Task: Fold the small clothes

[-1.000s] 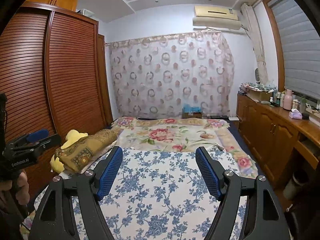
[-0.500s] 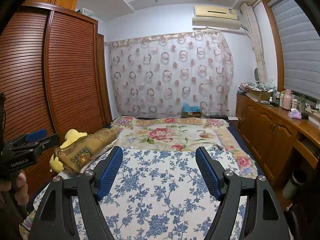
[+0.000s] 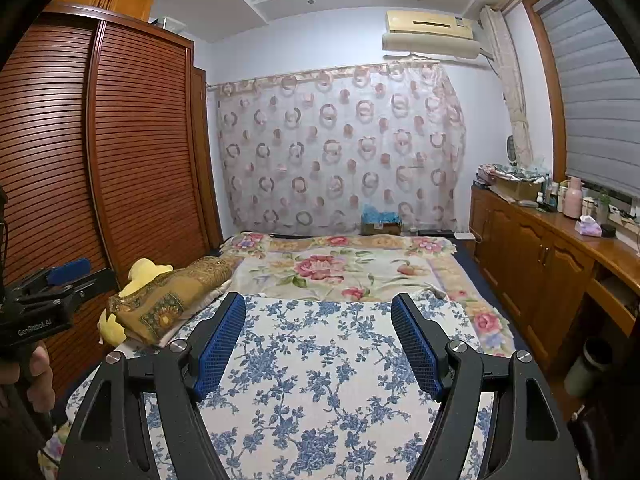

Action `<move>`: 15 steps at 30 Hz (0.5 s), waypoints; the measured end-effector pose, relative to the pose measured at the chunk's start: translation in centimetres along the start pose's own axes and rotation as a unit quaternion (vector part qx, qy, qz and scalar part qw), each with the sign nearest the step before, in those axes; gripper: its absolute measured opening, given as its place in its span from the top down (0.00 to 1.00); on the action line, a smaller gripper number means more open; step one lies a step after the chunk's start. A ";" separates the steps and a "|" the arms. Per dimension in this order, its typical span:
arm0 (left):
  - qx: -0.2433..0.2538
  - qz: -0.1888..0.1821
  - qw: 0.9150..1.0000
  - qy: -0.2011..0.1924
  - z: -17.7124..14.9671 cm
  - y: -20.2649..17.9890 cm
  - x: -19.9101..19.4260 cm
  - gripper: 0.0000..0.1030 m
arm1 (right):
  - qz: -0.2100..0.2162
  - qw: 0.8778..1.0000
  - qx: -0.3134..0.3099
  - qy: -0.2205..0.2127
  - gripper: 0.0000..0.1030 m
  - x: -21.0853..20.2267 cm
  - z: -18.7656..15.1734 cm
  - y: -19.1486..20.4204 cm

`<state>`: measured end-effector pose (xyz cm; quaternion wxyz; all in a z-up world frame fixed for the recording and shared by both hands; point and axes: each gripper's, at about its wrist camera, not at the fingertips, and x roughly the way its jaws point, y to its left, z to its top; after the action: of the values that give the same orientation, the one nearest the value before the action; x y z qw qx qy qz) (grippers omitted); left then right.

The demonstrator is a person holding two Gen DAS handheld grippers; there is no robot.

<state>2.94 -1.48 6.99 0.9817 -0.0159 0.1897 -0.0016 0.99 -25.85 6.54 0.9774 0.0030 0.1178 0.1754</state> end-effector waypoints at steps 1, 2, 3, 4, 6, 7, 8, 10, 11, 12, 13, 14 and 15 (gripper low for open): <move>0.000 0.000 1.000 0.000 0.0 0.0 0.0 0.23 | 0.001 1.000 0.000 0.000 0.25 0.0 0.0 0.0; 0.000 0.000 1.000 0.000 0.0 0.0 0.0 0.23 | 0.001 1.000 0.000 0.000 0.25 0.0 0.0 0.0; 0.000 0.000 1.000 0.000 0.0 0.0 0.0 0.23 | 0.000 1.000 0.000 0.000 0.25 0.0 0.0 0.0; 0.000 0.001 1.000 -0.001 0.0 0.0 0.1 0.23 | 0.000 1.000 0.001 0.000 0.25 0.0 0.1 -0.1; 0.000 0.000 1.000 0.000 0.0 0.0 0.0 0.23 | 0.000 1.000 -0.001 0.000 0.25 0.1 0.0 -0.1; 0.000 0.000 1.000 0.000 0.0 0.0 0.0 0.23 | -0.001 1.000 -0.001 -0.001 0.25 0.1 0.0 -0.1; 0.000 0.000 1.000 0.000 -0.1 0.0 0.0 0.23 | 0.001 1.000 -0.001 0.000 0.25 0.2 0.0 -0.3; 0.000 0.000 1.000 0.000 -0.1 0.0 0.0 0.23 | 0.000 1.000 -0.001 -0.001 0.25 0.2 0.0 -0.3; 0.001 0.000 1.000 -0.001 -0.1 0.0 0.0 0.23 | 0.000 1.000 -0.001 0.000 0.25 0.2 0.1 -0.3; 0.001 0.000 1.000 -0.001 -0.1 0.0 0.1 0.23 | 0.001 1.000 -0.001 0.000 0.25 0.2 0.1 -0.4; 0.001 0.000 1.000 0.000 -0.1 0.0 0.0 0.23 | 0.001 1.000 -0.002 0.000 0.25 0.2 0.0 -0.4; 0.001 -0.001 1.000 0.000 -0.1 0.0 0.0 0.23 | 0.001 1.000 -0.002 0.000 0.25 0.2 0.0 -0.5; 0.000 -0.001 1.000 -0.001 -0.1 0.1 0.1 0.23 | 0.001 1.000 -0.002 0.000 0.25 0.2 0.0 -0.5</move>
<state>2.99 -1.41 6.87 0.9819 -0.0159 0.1889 -0.0022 1.37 -26.23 6.44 0.9772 0.0014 0.1173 0.1769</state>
